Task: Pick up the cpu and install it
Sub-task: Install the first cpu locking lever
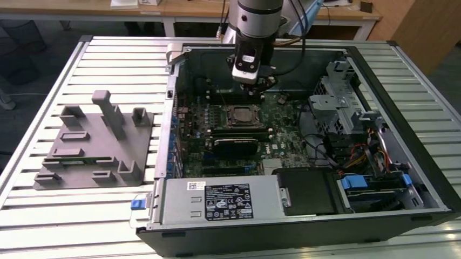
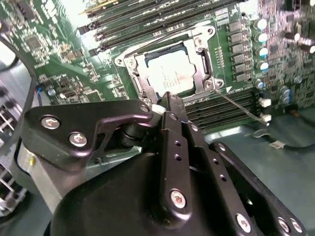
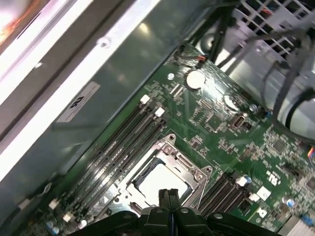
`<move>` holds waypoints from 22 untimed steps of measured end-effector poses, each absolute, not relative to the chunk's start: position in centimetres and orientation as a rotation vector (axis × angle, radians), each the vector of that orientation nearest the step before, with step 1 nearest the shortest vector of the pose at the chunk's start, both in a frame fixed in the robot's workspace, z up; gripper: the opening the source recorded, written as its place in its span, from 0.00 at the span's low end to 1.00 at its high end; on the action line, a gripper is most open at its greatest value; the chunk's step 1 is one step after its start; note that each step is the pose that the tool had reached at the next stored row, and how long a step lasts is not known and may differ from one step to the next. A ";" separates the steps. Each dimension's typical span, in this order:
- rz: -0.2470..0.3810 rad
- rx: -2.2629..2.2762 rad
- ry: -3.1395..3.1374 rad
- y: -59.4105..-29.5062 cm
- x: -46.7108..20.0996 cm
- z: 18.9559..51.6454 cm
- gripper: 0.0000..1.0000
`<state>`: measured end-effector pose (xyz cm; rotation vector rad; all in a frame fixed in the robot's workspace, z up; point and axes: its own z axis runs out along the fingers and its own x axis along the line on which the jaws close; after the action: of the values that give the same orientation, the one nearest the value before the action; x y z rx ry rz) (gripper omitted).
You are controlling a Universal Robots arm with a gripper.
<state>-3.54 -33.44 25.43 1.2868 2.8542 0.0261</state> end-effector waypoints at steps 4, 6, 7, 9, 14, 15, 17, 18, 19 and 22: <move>0.027 1.184 2.899 -33.4 -3.5 25.4 0.11; 0.027 1.131 2.920 -33.4 -3.5 25.4 0.11; 0.027 1.103 2.931 -33.4 -3.5 25.4 0.11; 0.027 1.050 2.951 -33.4 -3.5 25.4 0.11; 0.028 0.916 2.996 -33.4 -3.5 25.3 0.11; 0.028 0.889 3.004 -33.4 -3.5 25.3 0.11; 0.028 0.833 3.021 -33.4 -3.5 25.3 0.11; 0.028 0.806 3.028 -33.4 -3.5 25.3 0.11; 0.029 0.779 3.036 -33.4 -3.5 25.3 0.11; 0.029 0.696 3.056 -33.4 -3.5 25.2 0.11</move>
<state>-3.55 -33.44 25.23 0.6962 3.0561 0.0288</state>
